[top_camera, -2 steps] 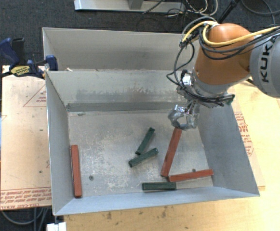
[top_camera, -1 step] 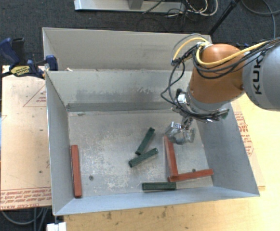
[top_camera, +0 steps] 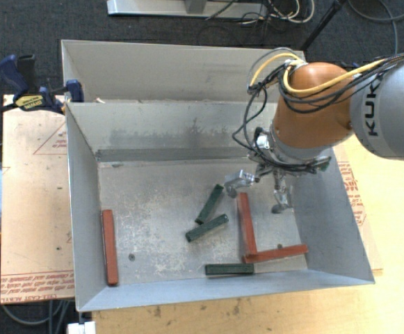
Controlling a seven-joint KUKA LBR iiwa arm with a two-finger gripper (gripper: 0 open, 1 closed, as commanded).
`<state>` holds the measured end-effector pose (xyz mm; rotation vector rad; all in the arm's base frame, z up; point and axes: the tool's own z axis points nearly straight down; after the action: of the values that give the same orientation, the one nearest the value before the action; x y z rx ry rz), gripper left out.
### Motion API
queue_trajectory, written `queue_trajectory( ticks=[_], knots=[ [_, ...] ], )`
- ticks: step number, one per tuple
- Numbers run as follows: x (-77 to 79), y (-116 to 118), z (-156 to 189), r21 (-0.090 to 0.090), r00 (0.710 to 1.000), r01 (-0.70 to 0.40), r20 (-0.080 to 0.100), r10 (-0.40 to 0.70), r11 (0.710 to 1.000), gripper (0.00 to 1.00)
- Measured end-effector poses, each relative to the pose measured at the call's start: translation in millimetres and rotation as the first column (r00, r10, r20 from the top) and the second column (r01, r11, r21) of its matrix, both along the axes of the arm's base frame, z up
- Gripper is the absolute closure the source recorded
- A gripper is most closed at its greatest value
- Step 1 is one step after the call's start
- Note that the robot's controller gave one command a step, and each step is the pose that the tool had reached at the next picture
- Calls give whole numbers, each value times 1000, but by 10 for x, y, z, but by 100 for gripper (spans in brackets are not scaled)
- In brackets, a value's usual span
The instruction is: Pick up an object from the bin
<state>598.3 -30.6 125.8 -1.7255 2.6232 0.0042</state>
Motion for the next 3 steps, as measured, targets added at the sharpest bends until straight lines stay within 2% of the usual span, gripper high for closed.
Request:
queue_trajectory(
  ticks=[1,2,3],
  knots=[
    [-270,-639,-547,-1,976,-219,4,219,976,0],
    [-220,-755,-480,3,813,-582,8,582,813,0],
    [-5,-924,-519,8,809,-587,8,587,809,0]
  ],
)
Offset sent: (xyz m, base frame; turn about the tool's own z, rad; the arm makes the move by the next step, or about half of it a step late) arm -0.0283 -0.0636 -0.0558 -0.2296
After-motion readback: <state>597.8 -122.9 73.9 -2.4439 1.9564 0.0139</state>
